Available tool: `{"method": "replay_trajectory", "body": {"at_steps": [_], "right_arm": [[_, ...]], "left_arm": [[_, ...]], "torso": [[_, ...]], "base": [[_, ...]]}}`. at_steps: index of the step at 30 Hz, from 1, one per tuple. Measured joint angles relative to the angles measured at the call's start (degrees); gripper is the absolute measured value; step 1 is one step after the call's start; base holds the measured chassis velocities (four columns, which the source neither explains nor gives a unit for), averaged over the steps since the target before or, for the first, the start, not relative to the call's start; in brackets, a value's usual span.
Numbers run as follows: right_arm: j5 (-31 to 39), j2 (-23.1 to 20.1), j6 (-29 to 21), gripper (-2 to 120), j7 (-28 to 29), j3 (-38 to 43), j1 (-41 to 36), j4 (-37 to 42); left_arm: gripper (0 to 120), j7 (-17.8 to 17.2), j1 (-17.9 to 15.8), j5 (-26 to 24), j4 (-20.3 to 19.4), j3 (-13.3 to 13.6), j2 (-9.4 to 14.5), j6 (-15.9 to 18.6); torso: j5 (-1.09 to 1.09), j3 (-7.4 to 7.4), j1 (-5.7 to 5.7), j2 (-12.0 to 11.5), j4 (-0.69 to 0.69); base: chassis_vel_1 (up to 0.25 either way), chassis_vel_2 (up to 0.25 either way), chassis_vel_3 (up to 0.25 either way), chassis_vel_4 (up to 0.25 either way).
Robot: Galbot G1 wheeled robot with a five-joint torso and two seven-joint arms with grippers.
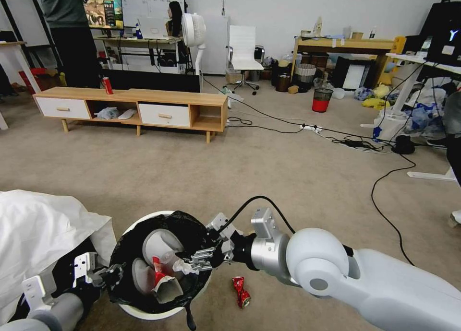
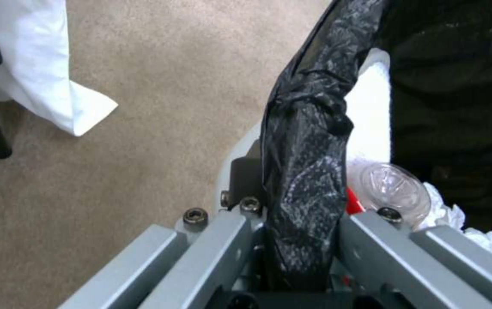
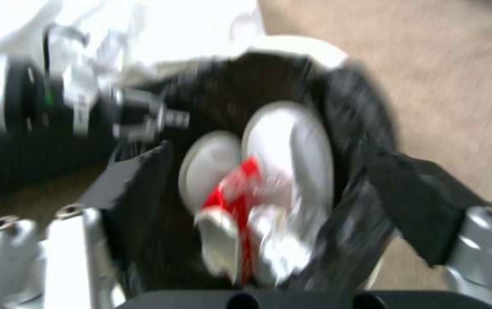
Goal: Pick up the trash bin, then pick up the garbage from the floor and place it into the trash bin.
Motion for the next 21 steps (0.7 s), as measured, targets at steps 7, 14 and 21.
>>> {"method": "replay_trajectory", "body": {"at_steps": [7,14,21], "right_arm": [[0.4,0.4,10.2,96,-1.9,11.7,-2.3,0.4],[-1.8,-2.2,22.7,97,-4.1,24.4,-8.1,-3.3],[-9.2,-5.7,30.7,97,-6.0,37.7,-16.2,-8.2]], "left_arm": [[1,0.0,0.6,0.1,-0.5,-0.4,-0.4,0.0],[1,0.1,1.2,1.0,-0.4,-1.1,-0.6,0.0],[1,0.2,1.8,1.7,0.3,-2.3,-1.0,0.0]], "torso": [[0.0,0.0,0.0,0.0,0.01],[0.01,0.01,0.0,0.0,0.01],[0.02,0.0,0.0,0.0,-0.02]], "base": [[0.0,0.0,0.0,0.0],[0.0,0.0,0.0,0.0],[0.0,0.0,0.0,0.0]]}}
